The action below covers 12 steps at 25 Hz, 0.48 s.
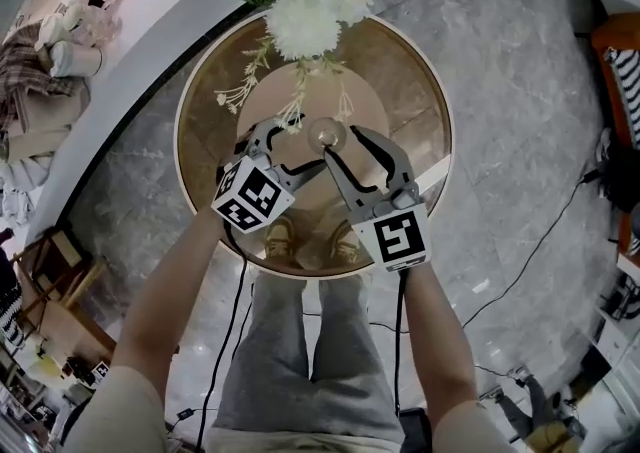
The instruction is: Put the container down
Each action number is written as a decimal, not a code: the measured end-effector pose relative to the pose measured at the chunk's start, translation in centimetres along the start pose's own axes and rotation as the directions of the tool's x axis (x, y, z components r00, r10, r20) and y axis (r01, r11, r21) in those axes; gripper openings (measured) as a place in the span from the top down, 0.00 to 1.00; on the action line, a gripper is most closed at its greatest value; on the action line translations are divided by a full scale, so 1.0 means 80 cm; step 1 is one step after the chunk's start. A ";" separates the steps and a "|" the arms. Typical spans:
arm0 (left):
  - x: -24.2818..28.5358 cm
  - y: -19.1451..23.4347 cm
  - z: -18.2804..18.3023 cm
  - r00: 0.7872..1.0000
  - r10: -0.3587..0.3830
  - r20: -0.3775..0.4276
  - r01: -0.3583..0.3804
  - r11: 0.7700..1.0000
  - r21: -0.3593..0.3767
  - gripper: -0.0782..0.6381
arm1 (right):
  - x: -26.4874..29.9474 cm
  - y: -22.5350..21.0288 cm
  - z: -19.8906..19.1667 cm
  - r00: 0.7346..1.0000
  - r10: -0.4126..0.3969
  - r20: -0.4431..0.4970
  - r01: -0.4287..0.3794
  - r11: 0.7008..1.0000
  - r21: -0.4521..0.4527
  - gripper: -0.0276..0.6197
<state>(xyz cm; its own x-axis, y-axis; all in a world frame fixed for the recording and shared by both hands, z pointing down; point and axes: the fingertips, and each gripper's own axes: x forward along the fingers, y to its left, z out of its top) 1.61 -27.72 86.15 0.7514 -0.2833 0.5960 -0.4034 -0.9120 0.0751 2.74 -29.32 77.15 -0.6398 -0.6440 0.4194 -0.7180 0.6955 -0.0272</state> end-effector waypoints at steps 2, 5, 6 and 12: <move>-0.019 0.002 0.015 0.999 0.016 0.030 -0.015 0.999 -0.036 0.40 | -0.012 -0.006 0.017 0.999 -0.030 0.011 0.030 0.999 0.022 0.71; -0.047 0.000 0.039 0.997 0.032 0.063 -0.028 0.998 -0.063 0.40 | -0.034 -0.015 0.041 0.997 -0.069 0.020 0.068 0.996 0.061 0.84; -0.056 -0.004 0.047 0.998 0.025 0.061 -0.021 0.998 -0.063 0.40 | -0.041 -0.016 0.049 0.997 -0.076 0.017 0.075 0.995 0.064 0.86; -0.118 -0.019 0.101 0.996 0.037 0.079 -0.030 0.996 -0.082 0.45 | -0.081 -0.013 0.102 0.996 -0.091 0.010 0.091 0.995 0.030 0.90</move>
<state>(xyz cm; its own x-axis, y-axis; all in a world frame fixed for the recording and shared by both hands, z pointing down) -0.64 -26.07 73.94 0.7751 -0.3392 0.5330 -0.4676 -0.8754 0.1228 5.34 -28.47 67.04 -0.5741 -0.7081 0.4111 -0.7813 0.6240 -0.0163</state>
